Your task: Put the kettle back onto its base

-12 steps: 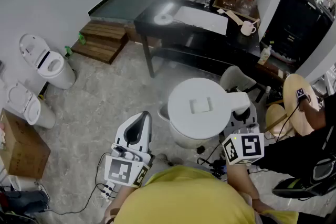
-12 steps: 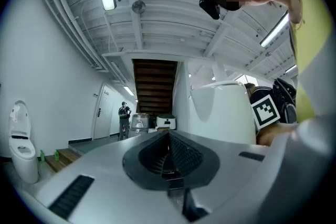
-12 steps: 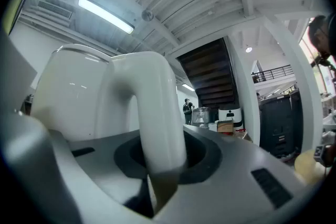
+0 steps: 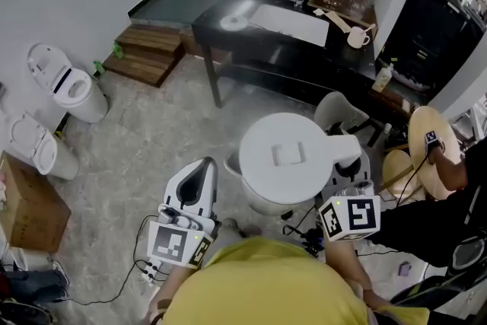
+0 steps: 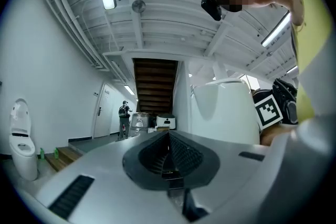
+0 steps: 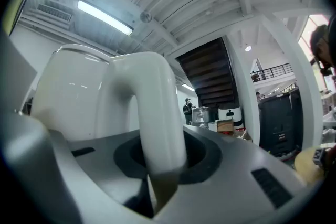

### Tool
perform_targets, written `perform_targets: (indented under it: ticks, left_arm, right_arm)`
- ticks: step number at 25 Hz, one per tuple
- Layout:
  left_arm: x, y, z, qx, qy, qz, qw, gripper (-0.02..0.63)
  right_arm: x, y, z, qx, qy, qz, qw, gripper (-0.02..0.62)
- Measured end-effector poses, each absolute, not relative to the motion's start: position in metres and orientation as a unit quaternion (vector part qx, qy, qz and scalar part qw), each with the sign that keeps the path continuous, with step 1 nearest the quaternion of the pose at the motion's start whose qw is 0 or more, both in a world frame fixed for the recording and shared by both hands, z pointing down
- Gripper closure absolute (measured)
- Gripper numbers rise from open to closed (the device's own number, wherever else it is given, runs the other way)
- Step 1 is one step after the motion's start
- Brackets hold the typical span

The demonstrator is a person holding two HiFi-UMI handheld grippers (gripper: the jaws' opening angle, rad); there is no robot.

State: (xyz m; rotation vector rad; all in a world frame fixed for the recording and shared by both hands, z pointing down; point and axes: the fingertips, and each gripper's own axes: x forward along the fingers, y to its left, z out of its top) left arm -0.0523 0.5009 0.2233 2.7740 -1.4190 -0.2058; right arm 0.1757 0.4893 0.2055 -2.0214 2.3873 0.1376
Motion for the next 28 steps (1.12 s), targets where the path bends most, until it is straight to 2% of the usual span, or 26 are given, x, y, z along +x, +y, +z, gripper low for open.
perform_targets:
  ticks: [13, 28]
  left_arm:
    - [-0.053, 0.465, 0.247, 0.881, -0.468, -0.071, 0.019, 0.597]
    - [-0.077, 0.275, 0.231, 0.912, -0.402, -0.078, 0.014, 0.597]
  right_arm:
    - [0.177, 0.449, 0.225, -0.630, 0.776, 0.032, 0.017, 0.509]
    - [0.140, 0.280, 0.204, -0.658, 0.751, 0.040, 0.026, 0.506]
